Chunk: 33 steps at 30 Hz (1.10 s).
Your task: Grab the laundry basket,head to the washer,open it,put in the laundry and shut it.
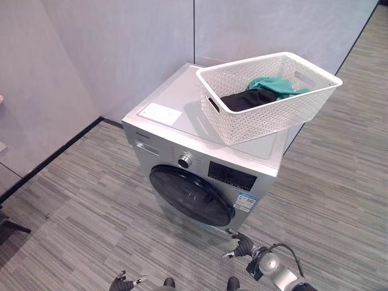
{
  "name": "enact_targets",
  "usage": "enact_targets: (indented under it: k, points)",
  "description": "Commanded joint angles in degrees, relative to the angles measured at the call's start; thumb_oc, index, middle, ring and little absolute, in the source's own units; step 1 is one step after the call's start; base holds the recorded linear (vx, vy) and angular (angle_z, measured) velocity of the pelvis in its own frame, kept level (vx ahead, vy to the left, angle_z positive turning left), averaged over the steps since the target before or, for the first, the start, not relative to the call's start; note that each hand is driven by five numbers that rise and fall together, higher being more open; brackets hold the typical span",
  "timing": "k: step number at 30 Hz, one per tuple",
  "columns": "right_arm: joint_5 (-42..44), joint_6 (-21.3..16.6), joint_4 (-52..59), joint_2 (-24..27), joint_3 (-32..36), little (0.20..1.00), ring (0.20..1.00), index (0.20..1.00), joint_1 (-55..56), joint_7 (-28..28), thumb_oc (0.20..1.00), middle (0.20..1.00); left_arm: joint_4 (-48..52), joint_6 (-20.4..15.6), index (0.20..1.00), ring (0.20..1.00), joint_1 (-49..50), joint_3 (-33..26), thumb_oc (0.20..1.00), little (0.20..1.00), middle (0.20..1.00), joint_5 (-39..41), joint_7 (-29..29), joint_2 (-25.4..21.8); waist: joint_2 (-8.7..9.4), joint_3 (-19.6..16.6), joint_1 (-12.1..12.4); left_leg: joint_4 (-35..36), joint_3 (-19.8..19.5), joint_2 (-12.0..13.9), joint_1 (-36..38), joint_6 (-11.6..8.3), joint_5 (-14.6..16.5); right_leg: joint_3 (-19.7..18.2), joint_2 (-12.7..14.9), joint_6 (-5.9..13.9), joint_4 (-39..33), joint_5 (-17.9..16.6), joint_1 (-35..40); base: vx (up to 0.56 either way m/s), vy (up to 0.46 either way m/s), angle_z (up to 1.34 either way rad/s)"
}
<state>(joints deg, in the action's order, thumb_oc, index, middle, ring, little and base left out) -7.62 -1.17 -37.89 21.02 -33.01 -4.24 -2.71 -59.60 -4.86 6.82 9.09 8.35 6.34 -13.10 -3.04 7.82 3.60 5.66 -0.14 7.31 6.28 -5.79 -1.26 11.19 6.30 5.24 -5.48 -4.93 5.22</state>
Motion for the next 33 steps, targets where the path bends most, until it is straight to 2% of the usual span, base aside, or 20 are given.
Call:
enact_targets:
  k: [1,5,10,16,22,28,32,33]
  points:
    - [-0.41,-1.61,0.11,-0.09,-2.25,1.000,1.000,1.000,-6.24,0.09,1.000,1.000,-0.52,-1.58,1.000,1.000,-3.72,2.81,1.000,1.000,1.000,-1.98,0.15,-2.69,2.32,0.89,1.56,-0.66,-0.82,4.96,-1.77,-1.12,1.56,1.60,5.88,1.86,0.48,5.95,1.85,0.02,-0.027,0.20]
    - [-0.58,-1.16,-0.80,-0.60,-2.53,1.000,1.000,1.000,-9.29,0.96,1.000,1.000,0.44,-1.53,1.000,1.000,-3.36,3.35,1.000,1.000,1.000,-2.02,0.23,-2.90,2.25,1.42,1.98,-0.66,-1.21,4.89,-1.98,-1.09,1.40,2.12,5.98,1.97,0.48,5.88,2.10,0.00,-0.013,0.14]
    - [-2.27,-1.64,-1.09,-0.94,-1.98,1.000,1.000,1.000,-17.58,5.54,1.000,1.000,0.24,-2.07,1.000,1.000,-1.83,2.57,1.000,1.000,1.000,-0.84,1.40,-3.26,2.25,2.15,3.74,-0.66,-1.66,3.93,-3.19,-0.43,1.69,2.77,7.01,2.65,0.48,4.91,1.09,0.00,0.018,0.13]
    - [-1.72,-1.47,-2.03,-1.75,-1.50,1.000,1.000,1.000,-21.05,8.10,1.000,1.000,0.94,-2.60,1.000,1.000,-1.88,2.09,1.000,1.000,1.000,1.98,2.16,-3.37,2.14,3.03,4.37,-0.66,-2.34,3.37,-5.19,-0.14,1.20,3.04,7.44,2.79,0.48,4.45,-0.44,-0.04,0.015,0.10]
    - [-10.19,1.31,7.45,2.01,2.72,1.000,1.000,1.000,-17.40,11.28,1.000,1.000,0.91,-3.14,1.000,1.000,-2.05,-2.11,1.000,1.000,1.000,7.18,4.01,-2.83,3.01,4.39,3.95,-0.66,-3.25,2.89,-8.26,0.40,0.83,2.69,7.48,2.96,0.48,3.99,-3.43,-0.03,-0.008,0.13]
    - [-9.15,1.25,4.35,0.61,2.86,1.000,1.000,1.000,-19.26,14.06,1.000,1.000,7.77,-5.75,1.000,1.000,-2.24,-1.85,1.000,1.000,1.000,14.44,4.47,-2.18,2.62,6.67,4.72,-0.66,-4.33,2.48,-11.87,0.35,-0.47,3.34,8.02,3.16,0.48,3.07,-6.15,-0.06,-0.002,0.03]
    - [-7.01,0.89,0.62,-1.00,1.67,1.000,1.000,1.000,-23.90,15.77,1.000,1.000,12.04,-7.31,1.000,1.000,-2.26,-1.45,1.000,1.000,1.000,18.54,4.54,-2.64,1.85,8.10,5.26,-0.66,-5.07,1.67,-14.82,0.40,-1.41,3.44,8.54,3.20,0.48,2.26,-8.54,-0.08,0.022,0.07]
    - [-5.66,0.70,-2.79,-2.34,0.55,1.000,1.000,1.000,-27.76,17.02,1.000,1.000,13.59,-8.23,1.000,1.000,-2.53,-1.40,1.000,1.000,1.000,21.87,4.62,-2.60,1.54,9.02,5.79,-0.66,-5.40,0.90,-17.03,0.57,-2.09,3.08,8.90,3.25,0.48,1.65,-10.51,-0.06,0.018,0.20]
